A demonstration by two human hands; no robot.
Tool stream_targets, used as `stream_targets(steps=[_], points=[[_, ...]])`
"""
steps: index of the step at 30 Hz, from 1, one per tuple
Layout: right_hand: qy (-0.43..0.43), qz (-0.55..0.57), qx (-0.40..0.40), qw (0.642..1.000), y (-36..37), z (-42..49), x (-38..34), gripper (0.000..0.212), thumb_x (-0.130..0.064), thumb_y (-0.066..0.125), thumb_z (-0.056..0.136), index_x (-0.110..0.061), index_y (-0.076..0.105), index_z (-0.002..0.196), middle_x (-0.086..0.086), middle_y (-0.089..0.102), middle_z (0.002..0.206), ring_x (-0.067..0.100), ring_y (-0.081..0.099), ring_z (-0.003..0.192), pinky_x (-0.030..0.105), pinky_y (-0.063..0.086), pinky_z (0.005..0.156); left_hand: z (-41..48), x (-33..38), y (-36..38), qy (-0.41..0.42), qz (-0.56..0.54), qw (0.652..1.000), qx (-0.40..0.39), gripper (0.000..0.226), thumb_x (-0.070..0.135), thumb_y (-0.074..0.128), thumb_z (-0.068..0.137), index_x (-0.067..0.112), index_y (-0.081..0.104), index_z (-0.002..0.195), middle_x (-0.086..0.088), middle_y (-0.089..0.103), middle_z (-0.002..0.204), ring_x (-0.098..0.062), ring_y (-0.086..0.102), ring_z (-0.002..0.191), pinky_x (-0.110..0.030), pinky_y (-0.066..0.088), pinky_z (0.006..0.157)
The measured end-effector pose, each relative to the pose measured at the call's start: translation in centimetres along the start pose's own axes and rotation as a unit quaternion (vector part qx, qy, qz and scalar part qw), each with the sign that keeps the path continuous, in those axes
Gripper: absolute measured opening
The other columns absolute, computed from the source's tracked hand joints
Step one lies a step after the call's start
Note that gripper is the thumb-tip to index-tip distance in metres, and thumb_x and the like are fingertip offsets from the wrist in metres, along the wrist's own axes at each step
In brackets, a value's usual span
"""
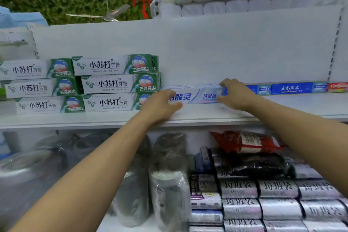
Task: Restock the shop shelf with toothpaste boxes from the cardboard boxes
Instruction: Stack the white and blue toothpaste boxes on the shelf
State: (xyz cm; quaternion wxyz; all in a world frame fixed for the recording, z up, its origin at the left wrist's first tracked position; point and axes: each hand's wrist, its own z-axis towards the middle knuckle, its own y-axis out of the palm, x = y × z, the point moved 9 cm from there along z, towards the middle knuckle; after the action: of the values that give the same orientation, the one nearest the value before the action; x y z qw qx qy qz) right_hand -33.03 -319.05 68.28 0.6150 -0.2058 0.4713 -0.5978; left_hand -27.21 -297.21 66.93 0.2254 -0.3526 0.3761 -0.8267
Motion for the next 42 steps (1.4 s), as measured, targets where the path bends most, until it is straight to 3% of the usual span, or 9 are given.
stream_targets(steps=[5, 8, 12, 19, 27, 30, 35, 37, 42], points=[[-0.071, 0.017, 0.059, 0.996, -2.2, -6.8, -2.2, 0.041, -0.024, 0.058, 0.089, -0.013, 0.054, 0.128, 0.006, 0.060, 0.123, 0.027, 0.055, 0.112, 0.041, 0.045, 0.095, -6.4, 1.3, -2.6, 0.092, 0.002, 0.990, 0.103, 0.041, 0.031, 0.061, 0.091, 0.022, 0.055, 0.131, 0.000, 0.055, 0.128, -0.012, 0.055, 0.100, -0.027, 0.042, 0.086], [-0.096, 0.012, 0.085, 0.992, -3.2, -11.9, -3.3, 0.036, -0.021, 0.057, 0.090, -0.015, 0.058, 0.125, 0.002, 0.061, 0.123, 0.022, 0.054, 0.116, 0.036, 0.043, 0.095, -11.0, 1.4, -3.8, 0.102, 0.004, 0.985, 0.142, 0.036, 0.029, 0.062, 0.090, 0.023, 0.059, 0.125, 0.002, 0.058, 0.122, -0.017, 0.058, 0.105, -0.034, 0.048, 0.089], [-0.136, -0.014, 0.094, 0.986, -3.0, -18.0, -5.1, 0.032, -0.026, 0.059, 0.088, -0.018, 0.062, 0.119, 0.001, 0.063, 0.121, 0.023, 0.055, 0.113, 0.039, 0.044, 0.094, -18.1, 0.4, -4.2, 0.068, -0.007, 0.989, 0.130, 0.040, 0.032, 0.066, 0.088, 0.023, 0.060, 0.126, 0.001, 0.059, 0.122, -0.018, 0.059, 0.106, -0.039, 0.049, 0.092], [-0.162, 0.031, 0.003, 0.986, 2.7, -26.9, -9.2, 0.030, -0.027, 0.061, 0.086, -0.018, 0.065, 0.115, 0.002, 0.066, 0.109, 0.022, 0.060, 0.098, 0.042, 0.050, 0.086, -29.4, -4.3, -3.0, -0.036, -0.004, 0.998, 0.059, 0.040, 0.044, 0.061, 0.090, 0.027, 0.059, 0.126, 0.006, 0.059, 0.117, -0.010, 0.061, 0.091, -0.040, 0.052, 0.087], [-0.182, 0.068, -0.145, 0.970, 12.9, -32.7, -16.3, 0.031, -0.028, 0.059, 0.088, -0.019, 0.063, 0.117, 0.000, 0.064, 0.118, 0.020, 0.060, 0.105, 0.041, 0.050, 0.090, -39.5, -14.7, -2.8, -0.185, -0.030, 0.982, -0.008, 0.034, 0.038, 0.062, 0.091, 0.023, 0.063, 0.122, 0.005, 0.063, 0.113, -0.012, 0.061, 0.092, -0.031, 0.049, 0.086], [-0.183, 0.088, -0.205, 0.957, 17.3, -33.9, -19.7, 0.032, -0.028, 0.059, 0.088, -0.019, 0.063, 0.118, 0.000, 0.064, 0.118, 0.019, 0.060, 0.103, 0.041, 0.051, 0.091, -42.5, -20.5, -3.4, -0.240, -0.045, 0.970, -0.017, 0.025, 0.031, 0.065, 0.090, 0.021, 0.068, 0.112, 0.004, 0.070, 0.103, -0.011, 0.064, 0.091, -0.023, 0.044, 0.078], [-0.174, 0.131, -0.284, 0.934, 26.3, -35.7, -26.4, 0.021, -0.023, 0.061, 0.087, -0.017, 0.067, 0.107, -0.001, 0.066, 0.100, 0.019, 0.062, 0.095, 0.032, 0.049, 0.084, -47.0, -30.3, -3.8, -0.322, -0.061, 0.943, -0.051, 0.029, 0.027, 0.064, 0.092, 0.013, 0.067, 0.116, 0.002, 0.067, 0.104, -0.013, 0.060, 0.096, -0.022, 0.041, 0.080], [-0.168, 0.155, -0.320, 0.920, 30.5, -36.4, -29.7, 0.022, -0.019, 0.062, 0.088, -0.014, 0.068, 0.108, 0.000, 0.067, 0.104, 0.017, 0.062, 0.097, 0.030, 0.048, 0.087, -48.9, -34.7, -3.4, -0.355, -0.086, 0.928, -0.068, 0.029, 0.026, 0.063, 0.093, 0.012, 0.066, 0.117, -0.002, 0.068, 0.108, -0.015, 0.061, 0.099, -0.024, 0.043, 0.081], [-0.090, 0.202, -0.409, 0.885, 43.2, -38.5, -36.5, 0.015, -0.018, 0.064, 0.088, -0.011, 0.070, 0.100, 0.003, 0.070, 0.099, 0.019, 0.064, 0.095, 0.032, 0.049, 0.083, -53.3, -47.4, -1.4, -0.443, -0.131, 0.880, -0.109, 0.030, 0.027, 0.062, 0.093, 0.012, 0.063, 0.119, -0.005, 0.066, 0.108, -0.019, 0.063, 0.095, -0.025, 0.043, 0.078]])
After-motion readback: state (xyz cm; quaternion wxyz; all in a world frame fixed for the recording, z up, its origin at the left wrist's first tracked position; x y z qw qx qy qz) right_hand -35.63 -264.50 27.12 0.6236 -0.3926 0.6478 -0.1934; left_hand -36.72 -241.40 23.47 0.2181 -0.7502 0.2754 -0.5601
